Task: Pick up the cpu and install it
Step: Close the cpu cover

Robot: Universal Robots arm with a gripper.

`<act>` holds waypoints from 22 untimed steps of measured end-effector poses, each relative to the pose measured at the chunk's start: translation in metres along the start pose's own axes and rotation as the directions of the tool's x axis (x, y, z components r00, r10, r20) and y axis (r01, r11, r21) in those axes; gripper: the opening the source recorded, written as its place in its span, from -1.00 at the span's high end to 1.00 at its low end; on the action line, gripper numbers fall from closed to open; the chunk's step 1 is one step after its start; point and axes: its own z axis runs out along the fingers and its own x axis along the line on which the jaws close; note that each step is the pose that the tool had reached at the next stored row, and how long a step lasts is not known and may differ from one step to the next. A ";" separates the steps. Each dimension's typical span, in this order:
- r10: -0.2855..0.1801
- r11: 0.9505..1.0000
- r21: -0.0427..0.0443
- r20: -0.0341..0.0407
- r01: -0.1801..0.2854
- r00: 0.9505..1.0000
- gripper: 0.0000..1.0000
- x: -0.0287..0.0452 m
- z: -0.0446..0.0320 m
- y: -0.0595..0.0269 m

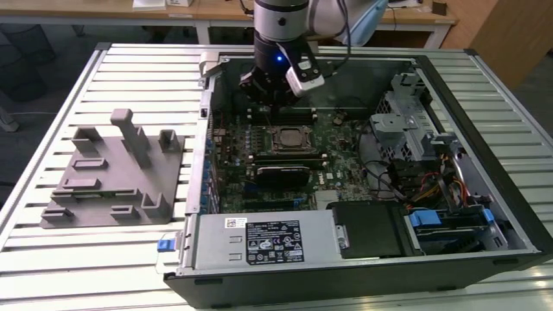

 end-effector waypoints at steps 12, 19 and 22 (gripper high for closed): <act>-0.003 1.000 -0.001 0.000 0.003 1.000 0.79 0.0224 0.0016 -0.0008; -0.007 1.000 -0.001 0.000 0.007 1.000 0.79 0.0293 0.0029 0.0105; -0.009 1.000 -0.001 0.000 0.009 1.000 0.79 0.0315 0.0033 0.0157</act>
